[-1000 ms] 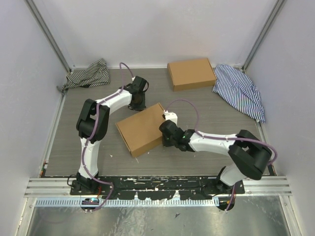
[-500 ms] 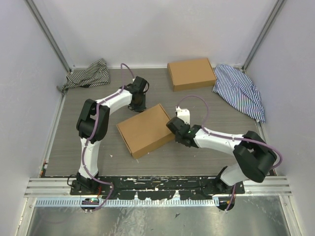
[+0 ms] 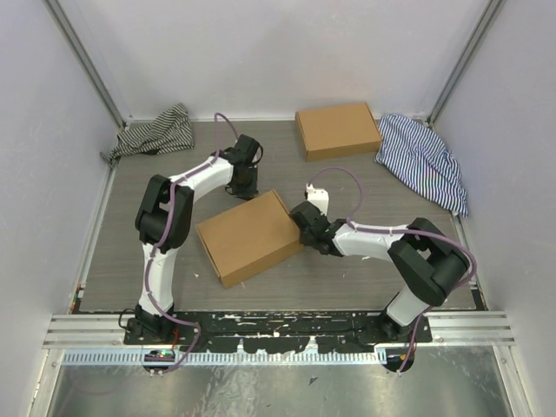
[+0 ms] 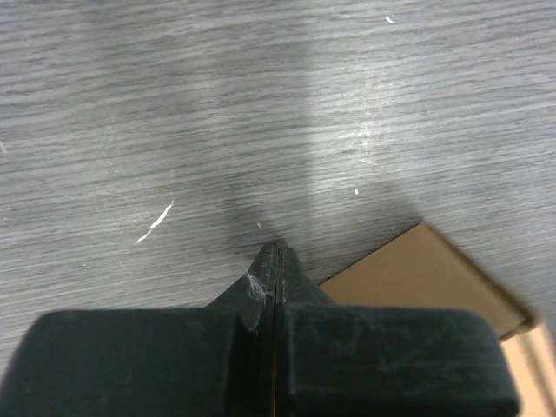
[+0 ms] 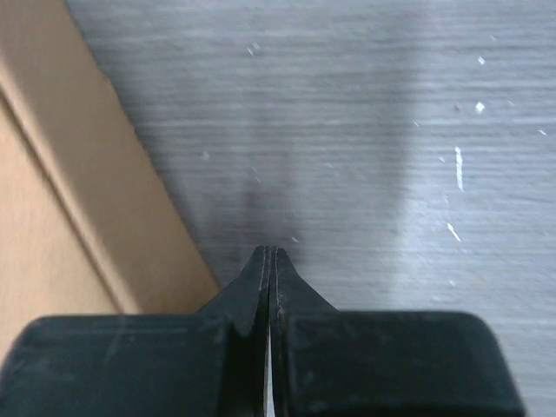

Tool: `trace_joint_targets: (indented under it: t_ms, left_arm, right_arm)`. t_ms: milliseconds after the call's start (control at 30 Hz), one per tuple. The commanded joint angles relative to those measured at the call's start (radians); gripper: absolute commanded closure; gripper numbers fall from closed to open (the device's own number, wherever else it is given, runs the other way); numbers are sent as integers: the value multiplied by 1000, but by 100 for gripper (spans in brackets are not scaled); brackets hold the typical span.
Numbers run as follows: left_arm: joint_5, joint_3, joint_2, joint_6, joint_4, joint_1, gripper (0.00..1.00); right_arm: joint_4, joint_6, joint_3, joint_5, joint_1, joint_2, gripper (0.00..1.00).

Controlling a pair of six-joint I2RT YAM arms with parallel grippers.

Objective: Fold the paper box

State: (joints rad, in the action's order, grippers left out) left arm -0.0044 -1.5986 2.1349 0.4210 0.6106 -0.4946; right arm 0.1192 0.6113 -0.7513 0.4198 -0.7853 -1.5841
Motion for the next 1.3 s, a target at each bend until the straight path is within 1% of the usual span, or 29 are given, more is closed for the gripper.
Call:
trace_joint_targets:
  t_ms: [0, 67, 167, 267, 333, 467, 533, 600, 633, 667, 800, 900, 1067, 1167, 1267]
  left_arm:
    - [73, -26, 36, -10, 41, -18, 100]
    - [55, -26, 32, -16, 51, -18, 100]
    - [27, -34, 26, -26, 72, -16, 100]
    - [10, -42, 25, -25, 91, -16, 100]
    - [-2, -43, 23, -23, 99, -16, 100]
    - [-30, -44, 18, -16, 115, -16, 100]
    - [-42, -40, 13, -9, 121, -16, 100]
    - [-54, -31, 4, -2, 123, -16, 100]
    - [-63, -23, -4, 1, 121, -16, 100]
    - [-66, -13, -11, 3, 112, -16, 100]
    - [-47, 15, -28, 11, 94, -16, 100]
    - [-38, 24, -34, 11, 93, -17, 100]
    - [-11, 42, -49, 15, 74, -16, 100]
    - [26, 54, -47, 17, 57, -18, 100]
    - [63, 60, -38, 22, 37, -26, 100]
  right_arm:
    - [-158, 74, -46, -13, -9, -70, 99]
    - [-107, 88, -69, 10, -10, -81, 99]
    - [17, 122, -66, 79, -22, -40, 99]
    - [132, 136, -32, 92, -26, 49, 99]
    - [187, 136, 10, 77, -38, 154, 99]
    - [242, 96, 74, -6, -102, 338, 99]
    - [214, 54, 101, -98, -139, 398, 99]
    - [162, 28, 124, -205, -169, 423, 99]
    - [133, 24, 140, -254, -188, 421, 99]
    - [96, 24, 147, -257, -209, 411, 99]
    - [50, 45, 147, -149, -238, 315, 99]
    - [10, 47, 133, -131, -238, 233, 99]
    - [-44, 63, 112, -111, -238, 140, 99]
    - [-86, 88, 94, -57, -239, 82, 99]
    - [-181, 120, 91, 12, -238, 47, 99]
